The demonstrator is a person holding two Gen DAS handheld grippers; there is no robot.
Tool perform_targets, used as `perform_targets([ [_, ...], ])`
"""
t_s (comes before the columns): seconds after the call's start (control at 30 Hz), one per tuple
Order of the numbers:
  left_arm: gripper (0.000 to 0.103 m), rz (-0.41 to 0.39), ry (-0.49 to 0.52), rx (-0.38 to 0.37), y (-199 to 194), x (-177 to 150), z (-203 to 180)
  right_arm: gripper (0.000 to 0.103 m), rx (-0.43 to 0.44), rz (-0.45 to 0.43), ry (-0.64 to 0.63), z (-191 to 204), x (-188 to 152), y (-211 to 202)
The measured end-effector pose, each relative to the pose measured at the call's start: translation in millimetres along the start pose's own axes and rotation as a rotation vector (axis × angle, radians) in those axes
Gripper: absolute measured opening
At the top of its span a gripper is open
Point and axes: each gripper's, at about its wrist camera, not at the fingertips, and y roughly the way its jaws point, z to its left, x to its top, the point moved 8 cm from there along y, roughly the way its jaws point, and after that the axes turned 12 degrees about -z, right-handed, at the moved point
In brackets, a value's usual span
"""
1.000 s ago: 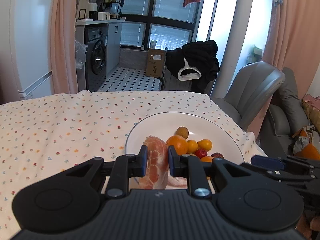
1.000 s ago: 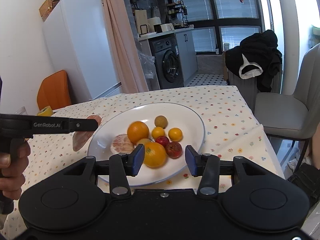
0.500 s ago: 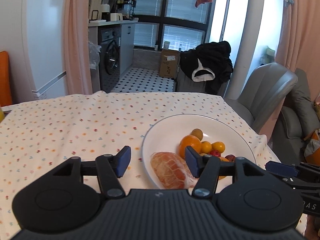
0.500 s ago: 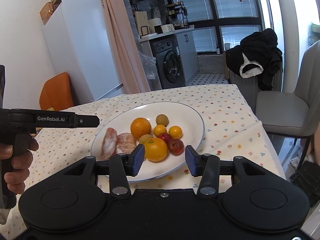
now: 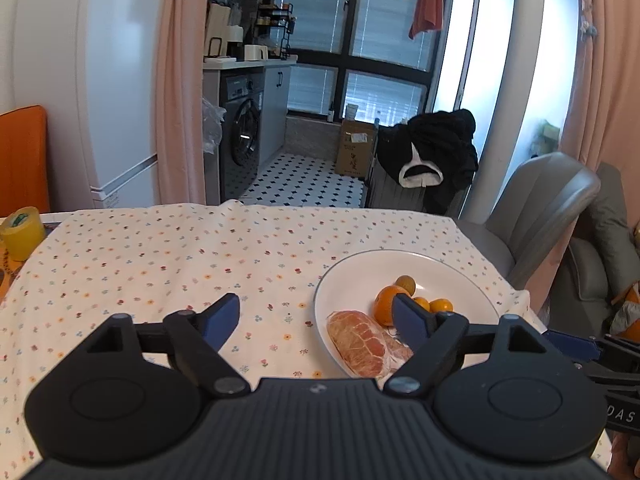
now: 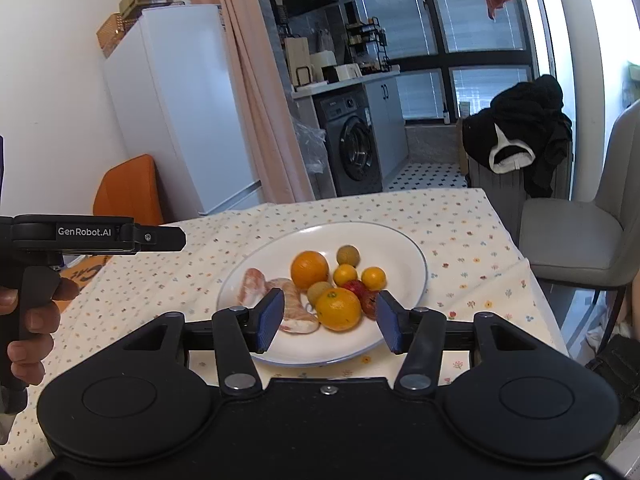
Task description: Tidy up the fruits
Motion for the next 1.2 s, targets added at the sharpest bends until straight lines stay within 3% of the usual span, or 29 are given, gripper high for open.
perform_targets([
  [0.33, 0.092, -0.013, -0.012, 0.029, -32, 2, 12, 0.056, 0.02, -0.024, -0.023, 19, 9, -20],
  [0.47, 0.098, -0.026, -0.022, 0.042, -45, 3, 15, 0.063, 0.02, -0.018, -0.021, 24, 11, -26],
  [0.77, 0.1, -0.053, -0.027, 0.046, -83, -1, 24, 0.072, 0.039, -0.031, -0.016, 35, 20, -42],
  [1.2, 0.103, -0.075, -0.05, 0.113, -133, -10, 54, 0.094, 0.09, 0.004, 0.034, 67, -2, -61],
])
